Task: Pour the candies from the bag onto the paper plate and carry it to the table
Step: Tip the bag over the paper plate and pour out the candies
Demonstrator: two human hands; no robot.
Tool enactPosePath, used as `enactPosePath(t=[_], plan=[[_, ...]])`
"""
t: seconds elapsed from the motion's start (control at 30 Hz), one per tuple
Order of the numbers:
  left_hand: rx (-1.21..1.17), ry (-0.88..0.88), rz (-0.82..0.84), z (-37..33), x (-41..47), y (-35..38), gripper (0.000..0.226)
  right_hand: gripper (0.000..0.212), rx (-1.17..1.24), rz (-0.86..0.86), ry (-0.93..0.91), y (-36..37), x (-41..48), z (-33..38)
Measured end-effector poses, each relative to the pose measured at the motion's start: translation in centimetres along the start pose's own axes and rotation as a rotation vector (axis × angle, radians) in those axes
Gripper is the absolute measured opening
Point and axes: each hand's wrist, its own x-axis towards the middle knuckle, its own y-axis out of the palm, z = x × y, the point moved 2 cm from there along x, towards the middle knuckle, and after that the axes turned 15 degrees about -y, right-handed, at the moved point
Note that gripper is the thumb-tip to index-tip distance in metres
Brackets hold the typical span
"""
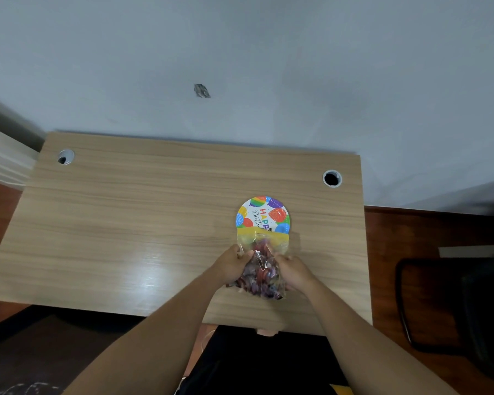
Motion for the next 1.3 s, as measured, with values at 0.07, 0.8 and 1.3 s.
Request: enactPosePath(t=[0.07, 0.8, 1.3], plan=[[-0.01, -0.001, 0.004, 0.1, 0.2, 0.1, 0.036, 0.061, -0.003, -0.006, -0.002, 0.0, 0.1, -0.1], [-0.21, 0.031, 0.008, 0.7, 0.5, -0.9, 0.032, 0.019, -0.013, -0.038, -0.11, -0.5, 0.0, 0.1], [-0.243, 0.009, 0.018, 1.0, 0.4, -1.0, 0.028, 0.017, 0.038, -0.069, -0.183, -0.2, -0.3, -0.3]])
